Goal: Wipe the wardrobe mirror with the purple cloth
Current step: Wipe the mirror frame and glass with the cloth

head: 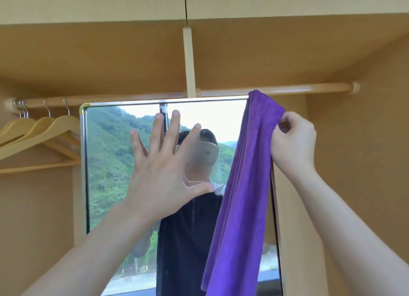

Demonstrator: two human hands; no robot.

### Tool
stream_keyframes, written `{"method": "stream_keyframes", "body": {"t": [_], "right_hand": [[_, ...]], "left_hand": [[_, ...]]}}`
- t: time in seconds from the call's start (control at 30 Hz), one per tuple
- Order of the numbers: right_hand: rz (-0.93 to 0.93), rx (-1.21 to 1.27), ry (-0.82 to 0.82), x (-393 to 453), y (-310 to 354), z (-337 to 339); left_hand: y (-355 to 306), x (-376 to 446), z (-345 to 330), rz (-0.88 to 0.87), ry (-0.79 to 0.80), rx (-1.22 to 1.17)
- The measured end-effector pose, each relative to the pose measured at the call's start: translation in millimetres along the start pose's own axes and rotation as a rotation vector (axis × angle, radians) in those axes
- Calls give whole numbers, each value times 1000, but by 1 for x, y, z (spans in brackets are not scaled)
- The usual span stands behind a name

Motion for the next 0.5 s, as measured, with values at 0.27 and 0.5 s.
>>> {"method": "stream_keyframes", "body": {"t": [0.27, 0.5], "right_hand": [[115, -34, 150, 38, 24, -20], [27, 165, 33, 38, 11, -13]], "left_hand": [[0, 0, 0, 11, -10, -18], [3, 1, -5, 15, -1, -31]]}}
Point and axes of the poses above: each hand's wrist, its own x-axis towards the middle knuckle, its own z-axis out of the back of the hand, y = z × x, the point moved 9 cm from there along x, towards the middle knuckle, and after that the axes turned 13 degrees about z, right-handed, at the moved point
